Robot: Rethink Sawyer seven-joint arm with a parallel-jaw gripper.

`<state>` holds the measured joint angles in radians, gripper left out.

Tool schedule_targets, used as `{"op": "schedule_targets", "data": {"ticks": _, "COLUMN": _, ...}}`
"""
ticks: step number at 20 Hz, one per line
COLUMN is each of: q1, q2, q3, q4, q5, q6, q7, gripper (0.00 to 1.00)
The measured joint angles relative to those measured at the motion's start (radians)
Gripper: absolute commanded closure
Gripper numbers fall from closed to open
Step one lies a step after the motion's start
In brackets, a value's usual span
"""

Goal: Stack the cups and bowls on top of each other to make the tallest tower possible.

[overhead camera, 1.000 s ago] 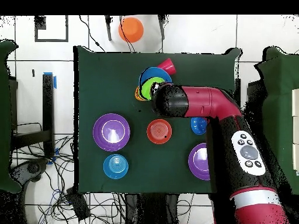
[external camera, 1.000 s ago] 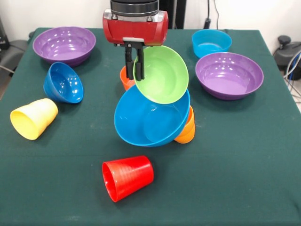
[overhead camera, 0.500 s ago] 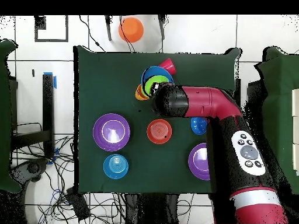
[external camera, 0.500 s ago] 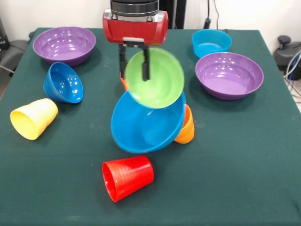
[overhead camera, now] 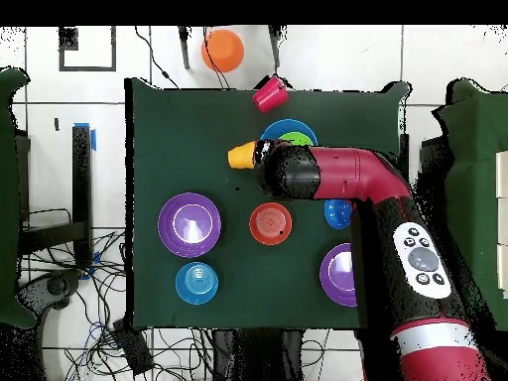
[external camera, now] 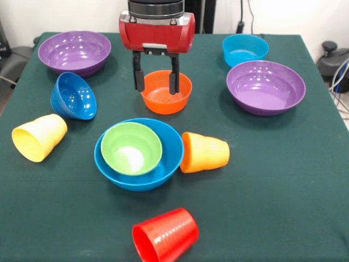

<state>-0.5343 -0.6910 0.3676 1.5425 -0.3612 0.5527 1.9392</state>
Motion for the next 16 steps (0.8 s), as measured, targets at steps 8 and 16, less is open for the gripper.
{"op": "schedule_targets", "data": {"ticks": 8, "q1": 0.000, "q2": 0.001, "q3": 0.000, "q4": -0.002, "q5": -0.001, "q6": 0.000, "q7": 0.000, "gripper": 0.00}}
{"op": "schedule_targets", "data": {"ticks": 16, "q1": -0.007, "q2": 0.012, "q3": 0.000, "q4": -0.105, "q5": -0.004, "q6": 0.054, "q7": 0.000, "gripper": 0.00}}
